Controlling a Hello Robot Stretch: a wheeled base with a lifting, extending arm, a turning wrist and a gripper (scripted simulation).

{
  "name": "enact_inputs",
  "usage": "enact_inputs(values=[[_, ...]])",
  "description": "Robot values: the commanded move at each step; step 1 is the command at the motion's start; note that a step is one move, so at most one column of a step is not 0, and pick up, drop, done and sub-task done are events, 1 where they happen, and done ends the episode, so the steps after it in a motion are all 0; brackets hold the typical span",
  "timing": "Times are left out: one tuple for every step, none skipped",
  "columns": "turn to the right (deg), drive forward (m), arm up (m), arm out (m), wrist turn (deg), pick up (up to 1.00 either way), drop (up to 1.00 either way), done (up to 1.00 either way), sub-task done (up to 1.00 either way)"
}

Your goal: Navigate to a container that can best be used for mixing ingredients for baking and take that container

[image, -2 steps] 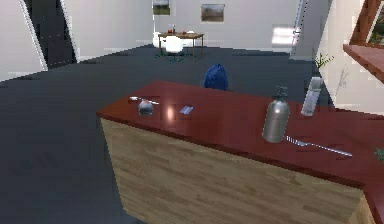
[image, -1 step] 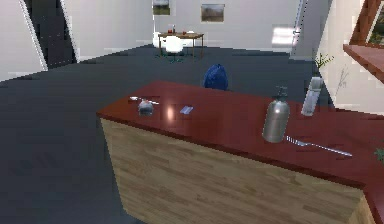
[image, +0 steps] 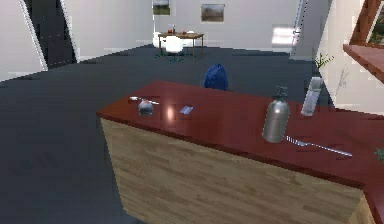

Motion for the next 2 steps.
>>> enact_inputs(values=[[0.0,0.0,0.0,0.0,45.0,0.0,0.0,0.0,0.0],[0.0,0.0,0.0,0.0,45.0,0.0,0.0,0.0,0.0]])
